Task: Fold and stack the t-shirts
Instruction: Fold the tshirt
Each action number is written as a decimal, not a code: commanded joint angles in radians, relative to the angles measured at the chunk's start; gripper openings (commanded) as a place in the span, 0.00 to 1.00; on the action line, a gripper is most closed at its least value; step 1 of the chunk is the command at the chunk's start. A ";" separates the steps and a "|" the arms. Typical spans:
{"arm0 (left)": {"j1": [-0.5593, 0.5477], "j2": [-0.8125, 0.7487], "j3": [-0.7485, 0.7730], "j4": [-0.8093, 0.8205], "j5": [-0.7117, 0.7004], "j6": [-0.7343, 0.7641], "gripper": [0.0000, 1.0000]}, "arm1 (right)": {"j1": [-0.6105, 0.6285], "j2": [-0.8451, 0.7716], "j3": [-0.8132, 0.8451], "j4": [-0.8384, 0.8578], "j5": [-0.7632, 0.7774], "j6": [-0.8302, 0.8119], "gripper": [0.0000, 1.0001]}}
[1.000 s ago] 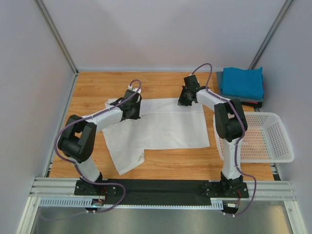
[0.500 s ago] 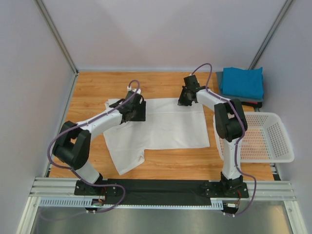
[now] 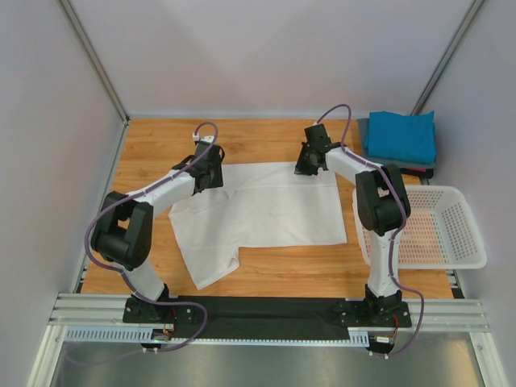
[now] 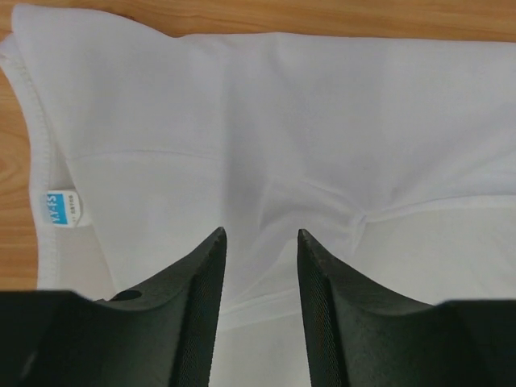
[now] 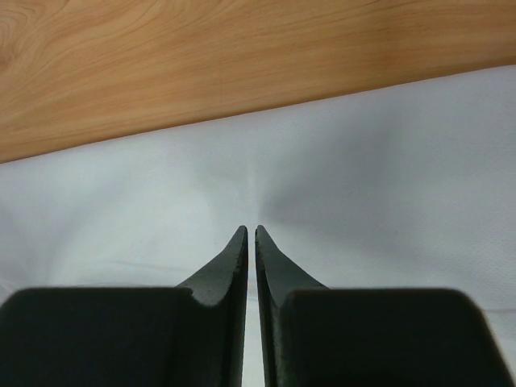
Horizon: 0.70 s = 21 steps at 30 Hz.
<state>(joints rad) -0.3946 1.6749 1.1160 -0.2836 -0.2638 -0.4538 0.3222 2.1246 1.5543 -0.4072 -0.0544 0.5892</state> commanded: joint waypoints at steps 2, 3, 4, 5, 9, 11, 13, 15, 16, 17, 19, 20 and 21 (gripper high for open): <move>-0.012 0.075 0.067 0.090 0.017 0.020 0.42 | 0.002 -0.060 -0.005 0.002 -0.002 -0.012 0.08; -0.012 0.086 0.076 0.104 0.026 0.018 0.37 | 0.002 -0.063 -0.011 0.002 -0.002 -0.012 0.08; -0.012 0.097 0.080 0.112 0.035 0.017 0.34 | 0.002 -0.066 -0.013 0.005 -0.002 -0.012 0.08; -0.012 0.115 0.084 0.116 0.043 0.009 0.33 | 0.002 -0.066 -0.013 0.005 -0.002 -0.014 0.08; -0.012 0.151 0.085 0.118 0.118 -0.009 0.22 | 0.002 -0.058 -0.003 -0.001 -0.001 -0.020 0.08; -0.013 0.149 0.071 0.115 0.141 -0.016 0.21 | 0.002 -0.052 0.001 -0.005 0.001 -0.020 0.08; -0.021 0.138 0.035 0.113 0.146 -0.020 0.19 | 0.002 -0.049 0.004 -0.005 0.001 -0.020 0.08; -0.027 0.114 -0.001 0.109 0.152 -0.025 0.18 | 0.002 -0.048 0.006 -0.005 0.002 -0.020 0.08; -0.030 0.103 -0.010 0.110 0.158 -0.029 0.18 | 0.002 -0.045 0.006 -0.005 0.004 -0.022 0.08; -0.035 0.088 -0.027 0.112 0.167 -0.032 0.18 | 0.002 -0.043 0.007 -0.005 0.002 -0.020 0.08; -0.053 0.080 -0.038 0.116 0.190 -0.039 0.18 | 0.002 -0.035 0.010 -0.005 0.001 -0.017 0.08; -0.064 0.085 -0.038 0.100 0.189 -0.037 0.18 | 0.002 -0.034 0.015 -0.004 -0.001 -0.014 0.08; -0.082 0.091 -0.029 0.081 0.163 -0.039 0.17 | 0.002 -0.031 0.018 -0.004 -0.004 -0.014 0.08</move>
<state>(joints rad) -0.4400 1.8091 1.0813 -0.2001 -0.1123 -0.4721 0.3222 2.1201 1.5509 -0.4141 -0.0547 0.5793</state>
